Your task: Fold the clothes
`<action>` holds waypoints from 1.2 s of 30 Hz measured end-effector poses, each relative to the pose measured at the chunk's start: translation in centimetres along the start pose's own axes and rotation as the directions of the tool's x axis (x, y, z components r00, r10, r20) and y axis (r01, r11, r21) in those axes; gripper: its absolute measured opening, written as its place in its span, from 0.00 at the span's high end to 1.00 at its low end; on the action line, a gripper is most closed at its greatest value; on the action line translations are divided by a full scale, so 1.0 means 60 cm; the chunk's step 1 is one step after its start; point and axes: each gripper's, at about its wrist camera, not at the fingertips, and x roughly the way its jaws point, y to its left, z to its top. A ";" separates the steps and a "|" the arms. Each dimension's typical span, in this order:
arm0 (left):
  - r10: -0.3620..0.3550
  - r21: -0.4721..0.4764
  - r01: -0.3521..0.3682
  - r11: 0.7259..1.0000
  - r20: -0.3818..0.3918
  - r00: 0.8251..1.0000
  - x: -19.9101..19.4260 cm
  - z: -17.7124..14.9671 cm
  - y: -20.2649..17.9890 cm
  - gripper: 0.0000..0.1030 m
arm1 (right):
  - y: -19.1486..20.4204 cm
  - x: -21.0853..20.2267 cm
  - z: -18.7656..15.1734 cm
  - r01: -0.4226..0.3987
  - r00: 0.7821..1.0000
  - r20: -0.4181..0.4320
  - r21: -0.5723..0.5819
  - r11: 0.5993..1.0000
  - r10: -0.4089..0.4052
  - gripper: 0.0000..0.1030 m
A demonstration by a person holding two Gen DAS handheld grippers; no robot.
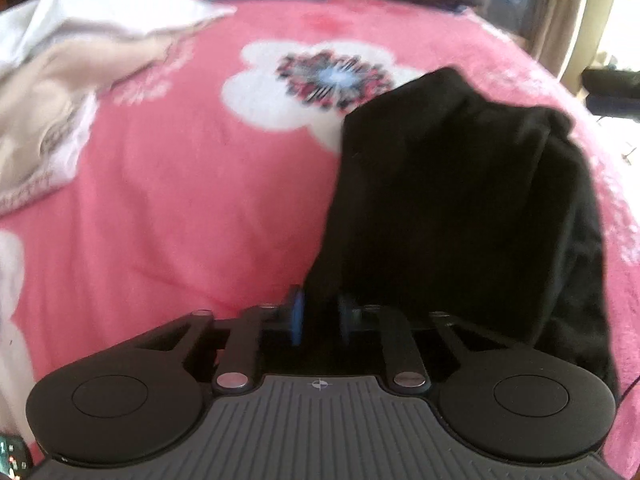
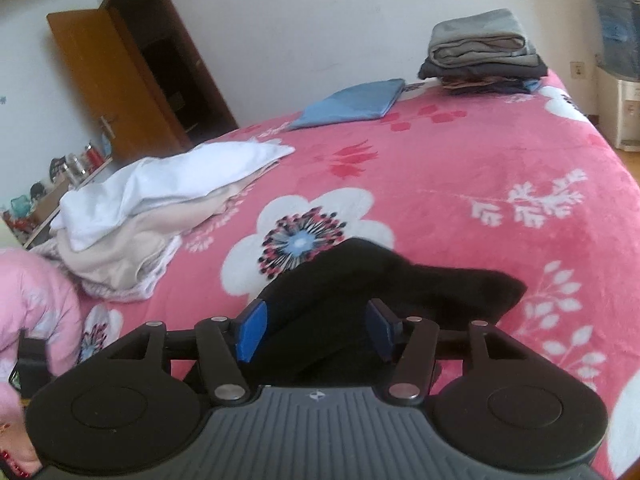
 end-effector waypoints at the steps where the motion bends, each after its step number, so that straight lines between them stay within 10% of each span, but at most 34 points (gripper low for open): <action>1: -0.023 0.005 0.023 1.000 0.022 1.000 -0.010 -0.001 -0.006 0.96 | 0.006 0.001 -0.001 0.003 1.000 -0.006 -0.016 1.000 -0.003 0.42; 6: -0.191 0.037 0.187 0.982 0.128 0.973 -0.073 -0.013 -0.051 0.97 | 0.041 0.021 -0.003 -0.017 0.999 -0.048 -0.091 0.996 0.013 0.35; 14: -0.447 0.186 0.416 0.890 0.174 0.877 -0.132 -0.035 -0.133 0.97 | 0.101 0.083 -0.015 -0.078 0.979 -0.201 -0.226 0.971 0.032 0.31; 16: -0.489 0.207 0.455 0.866 0.155 0.859 -0.132 -0.038 -0.148 0.97 | 0.105 0.090 -0.031 -0.033 0.975 -0.221 -0.277 0.960 -0.030 0.43; 18: -0.526 0.211 0.494 0.843 0.136 0.840 -0.131 -0.044 -0.157 0.97 | 0.100 0.077 -0.043 0.009 0.977 -0.199 -0.314 0.949 -0.075 0.87; 24: -0.649 0.249 0.618 0.746 0.063 0.758 -0.123 -0.056 -0.191 0.97 | 0.019 -0.063 -0.070 0.159 0.983 -0.060 -0.198 0.967 -0.174 0.95; 31: -0.754 0.228 0.759 0.610 -0.130 0.644 -0.087 -0.076 -0.247 0.97 | -0.081 -0.194 -0.171 0.339 0.914 -0.230 -0.021 0.941 -0.334 0.95; 36: -0.730 0.223 0.781 0.584 -0.276 0.625 -0.058 -0.091 -0.273 0.91 | -0.130 -0.219 -0.255 0.420 0.831 -0.419 0.044 0.906 -0.365 0.95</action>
